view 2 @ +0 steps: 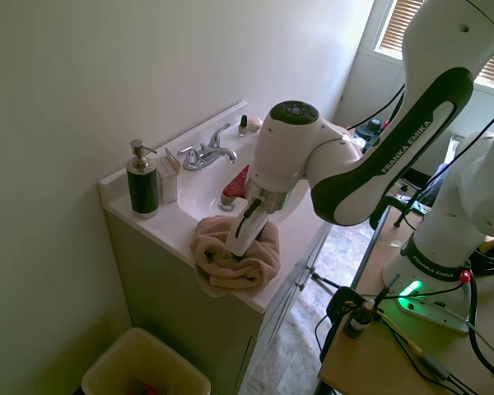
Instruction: Sanitize the sink
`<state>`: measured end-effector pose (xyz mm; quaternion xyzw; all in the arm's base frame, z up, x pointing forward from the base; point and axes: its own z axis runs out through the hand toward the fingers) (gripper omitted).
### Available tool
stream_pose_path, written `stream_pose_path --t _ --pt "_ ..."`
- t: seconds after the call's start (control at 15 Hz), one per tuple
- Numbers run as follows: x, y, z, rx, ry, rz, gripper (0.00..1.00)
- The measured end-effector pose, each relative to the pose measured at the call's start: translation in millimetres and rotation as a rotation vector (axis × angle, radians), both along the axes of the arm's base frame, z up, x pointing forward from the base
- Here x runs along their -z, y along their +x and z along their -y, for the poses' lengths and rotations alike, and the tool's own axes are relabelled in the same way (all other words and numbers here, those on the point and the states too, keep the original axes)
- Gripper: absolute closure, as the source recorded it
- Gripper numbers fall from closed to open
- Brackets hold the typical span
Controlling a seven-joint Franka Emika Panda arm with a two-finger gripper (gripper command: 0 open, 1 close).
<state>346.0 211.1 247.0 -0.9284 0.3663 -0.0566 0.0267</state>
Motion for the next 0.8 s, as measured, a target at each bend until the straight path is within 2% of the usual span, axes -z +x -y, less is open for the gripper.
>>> stream_pose_path --t 0.2,0.47,0.67,0.8 --pt "0.2 6.4 10.7 0.048 0.009 -0.005 1.0" --pt "0.2 26.0 48.7 0.231 0.089 -0.046 1.0" --pt "11.0 49.8 98.3 0.382 0.159 -0.114 1.0" --pt "33.8 64.2 135.6 0.474 0.198 -0.196 1.0"
